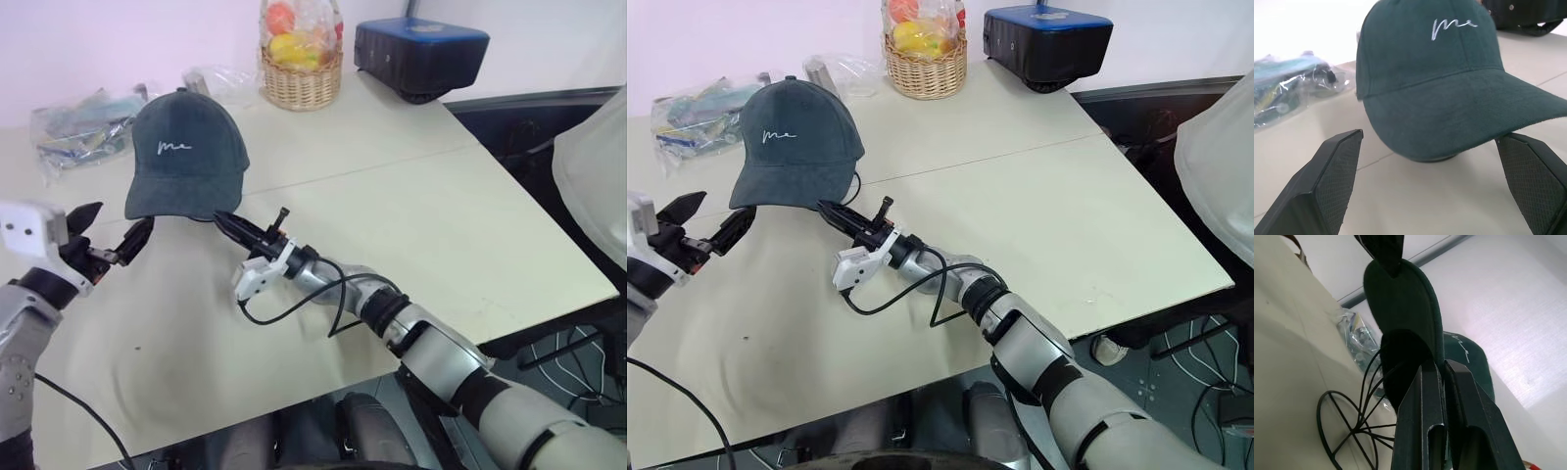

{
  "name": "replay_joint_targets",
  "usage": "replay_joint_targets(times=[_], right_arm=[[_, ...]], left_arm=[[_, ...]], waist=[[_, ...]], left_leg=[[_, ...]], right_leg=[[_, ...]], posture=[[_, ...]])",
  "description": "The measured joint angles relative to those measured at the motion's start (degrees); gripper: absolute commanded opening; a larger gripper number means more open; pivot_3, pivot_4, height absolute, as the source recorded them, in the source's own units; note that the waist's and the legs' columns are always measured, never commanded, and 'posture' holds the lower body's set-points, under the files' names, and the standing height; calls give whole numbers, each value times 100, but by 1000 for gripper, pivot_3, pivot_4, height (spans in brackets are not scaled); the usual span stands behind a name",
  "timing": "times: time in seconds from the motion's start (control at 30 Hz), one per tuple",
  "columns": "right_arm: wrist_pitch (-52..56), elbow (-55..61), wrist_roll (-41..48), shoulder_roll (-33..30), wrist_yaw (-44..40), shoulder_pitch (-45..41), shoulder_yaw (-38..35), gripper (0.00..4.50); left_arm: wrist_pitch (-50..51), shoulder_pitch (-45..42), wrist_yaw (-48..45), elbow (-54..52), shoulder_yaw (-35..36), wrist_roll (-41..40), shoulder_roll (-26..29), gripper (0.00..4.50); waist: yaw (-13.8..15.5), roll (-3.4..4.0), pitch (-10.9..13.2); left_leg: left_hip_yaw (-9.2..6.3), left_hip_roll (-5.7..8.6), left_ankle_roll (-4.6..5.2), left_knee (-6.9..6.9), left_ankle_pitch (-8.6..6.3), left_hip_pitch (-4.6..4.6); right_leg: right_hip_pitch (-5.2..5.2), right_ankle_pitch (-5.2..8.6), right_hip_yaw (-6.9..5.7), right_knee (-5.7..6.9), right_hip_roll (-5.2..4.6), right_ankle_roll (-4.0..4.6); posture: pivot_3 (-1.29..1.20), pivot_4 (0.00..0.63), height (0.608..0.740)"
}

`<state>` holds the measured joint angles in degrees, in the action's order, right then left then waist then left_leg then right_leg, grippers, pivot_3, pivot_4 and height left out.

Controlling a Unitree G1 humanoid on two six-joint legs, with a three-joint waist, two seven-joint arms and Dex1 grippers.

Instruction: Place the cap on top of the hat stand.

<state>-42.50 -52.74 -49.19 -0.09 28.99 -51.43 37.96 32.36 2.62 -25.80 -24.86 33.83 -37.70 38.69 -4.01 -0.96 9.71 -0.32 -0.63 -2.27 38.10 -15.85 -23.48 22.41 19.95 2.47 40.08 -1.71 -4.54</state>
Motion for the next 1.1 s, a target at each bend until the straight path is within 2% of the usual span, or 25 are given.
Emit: replay_joint_targets(times=[0.4,0.5,0.63,0.73,1.1], right_arm=[[-12,-25,-119,-44,44,-14,175,54],[-24,-143,-143,-62,-47,-102,249,54],[-40,-253,-174,-69,-67,-133,296,54],[-39,-284,-169,-95,-67,-157,282,54],[-46,-412,-129,-80,-69,-272,278,54]], left_arm=[[222,44,-84,-7,-13,-85,1,4500],[477,551,-529,-438,-25,-614,11,4500],[606,1064,-900,-811,31,-939,136,4500],[610,1261,-956,-820,199,-973,169,4500],[740,1714,-1240,-904,1499,-1228,733,4500]], waist=[[-2,-2,-1],[-15,-6,-3],[-11,-6,-3],[2,-7,-4],[-11,-10,-5]], left_leg=[[0,0,0,0,0,0],[0,0,-1,-2,0,0],[0,0,0,-3,-1,3],[-1,0,2,-3,-2,6],[-1,0,2,-6,-2,6]], right_leg=[[0,0,0,0,0,0],[0,0,2,-1,0,0],[-2,1,2,-1,1,1],[-5,1,2,-1,2,2],[-3,1,2,-3,2,3]], posture=[[0,150,740],[0,150,740],[0,150,740],[0,150,740],[0,150,740]])
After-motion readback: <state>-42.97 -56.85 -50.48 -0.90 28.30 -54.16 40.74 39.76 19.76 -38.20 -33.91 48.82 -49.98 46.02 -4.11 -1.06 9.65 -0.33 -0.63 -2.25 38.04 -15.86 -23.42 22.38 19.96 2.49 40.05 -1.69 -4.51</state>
